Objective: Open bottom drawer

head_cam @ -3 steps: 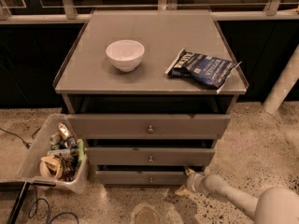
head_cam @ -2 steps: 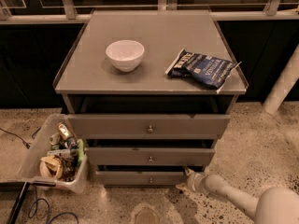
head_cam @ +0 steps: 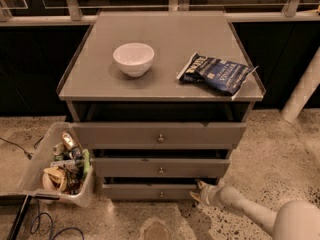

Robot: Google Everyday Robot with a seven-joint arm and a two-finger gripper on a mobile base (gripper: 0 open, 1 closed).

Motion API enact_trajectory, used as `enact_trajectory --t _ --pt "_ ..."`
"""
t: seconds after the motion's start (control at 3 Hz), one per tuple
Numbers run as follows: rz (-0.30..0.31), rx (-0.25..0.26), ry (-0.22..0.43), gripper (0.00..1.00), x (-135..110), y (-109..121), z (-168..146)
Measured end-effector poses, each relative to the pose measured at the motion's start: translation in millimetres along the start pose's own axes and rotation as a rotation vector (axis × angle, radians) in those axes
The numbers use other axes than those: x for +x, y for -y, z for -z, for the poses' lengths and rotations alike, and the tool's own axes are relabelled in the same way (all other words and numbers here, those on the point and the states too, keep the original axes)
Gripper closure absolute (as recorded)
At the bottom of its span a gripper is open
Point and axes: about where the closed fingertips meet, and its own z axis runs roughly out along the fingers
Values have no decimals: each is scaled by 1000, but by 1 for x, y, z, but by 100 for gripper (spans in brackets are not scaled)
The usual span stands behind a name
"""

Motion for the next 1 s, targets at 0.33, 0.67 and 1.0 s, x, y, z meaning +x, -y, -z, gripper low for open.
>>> enact_trajectory --t 0.33,0.67,1.0 --pt "0 0 0 100 0 0 0" --pt "0 0 0 100 -2 1 3" --pt "-15 12 -8 100 7 -12 9"
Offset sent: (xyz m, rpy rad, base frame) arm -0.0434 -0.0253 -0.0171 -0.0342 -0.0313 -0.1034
